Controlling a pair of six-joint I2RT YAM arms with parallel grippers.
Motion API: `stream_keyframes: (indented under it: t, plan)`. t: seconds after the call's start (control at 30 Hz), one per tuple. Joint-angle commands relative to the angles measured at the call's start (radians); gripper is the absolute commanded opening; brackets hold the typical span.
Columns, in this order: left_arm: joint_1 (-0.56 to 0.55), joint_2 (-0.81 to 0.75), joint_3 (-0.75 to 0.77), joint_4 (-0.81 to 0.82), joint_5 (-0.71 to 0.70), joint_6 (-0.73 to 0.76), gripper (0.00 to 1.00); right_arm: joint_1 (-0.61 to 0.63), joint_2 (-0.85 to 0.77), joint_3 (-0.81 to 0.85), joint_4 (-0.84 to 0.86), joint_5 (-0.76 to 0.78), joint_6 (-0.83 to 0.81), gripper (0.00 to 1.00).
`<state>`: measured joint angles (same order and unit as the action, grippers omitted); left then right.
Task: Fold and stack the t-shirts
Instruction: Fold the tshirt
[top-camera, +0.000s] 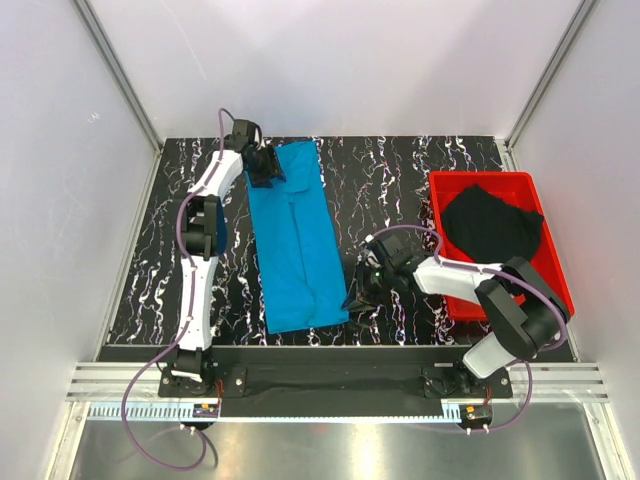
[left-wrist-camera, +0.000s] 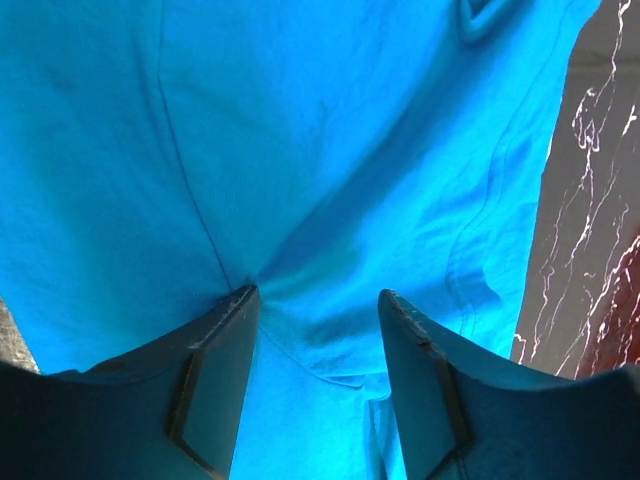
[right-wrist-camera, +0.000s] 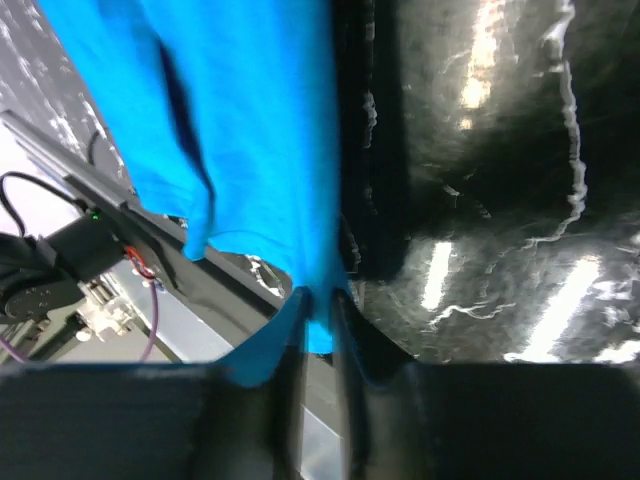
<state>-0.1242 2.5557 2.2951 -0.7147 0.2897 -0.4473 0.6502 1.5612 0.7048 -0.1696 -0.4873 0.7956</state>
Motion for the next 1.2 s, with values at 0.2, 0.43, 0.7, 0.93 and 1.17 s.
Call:
stream_keyframes:
  t: [0.2, 0.43, 0.7, 0.93, 1.17]
  plan:
    - [0.012, -0.437, -0.215, 0.035, -0.049, 0.019, 0.66, -0.007, 0.038, 0.445, -0.387, 0.344, -0.306, 0.61]
    - [0.011, -0.673, -0.397, -0.006, -0.054, 0.033, 0.69, -0.080, 0.221, 0.797, -0.472, 0.320, -0.412, 0.67]
    - [-0.083, -1.079, -1.134, 0.124, -0.144, -0.051, 0.70, -0.080, 0.203, 0.615, -0.417, 0.101, -0.418, 0.67]
    - [-0.250, -1.386, -1.572, 0.152, -0.241, -0.279, 0.63, -0.034, 0.093, 0.334, -0.361, 0.055, -0.403, 0.67]
    - [-0.457, -1.591, -1.789, 0.115, -0.379, -0.571, 0.64, -0.009, 0.002, 0.081, -0.174, -0.005, -0.257, 0.67]
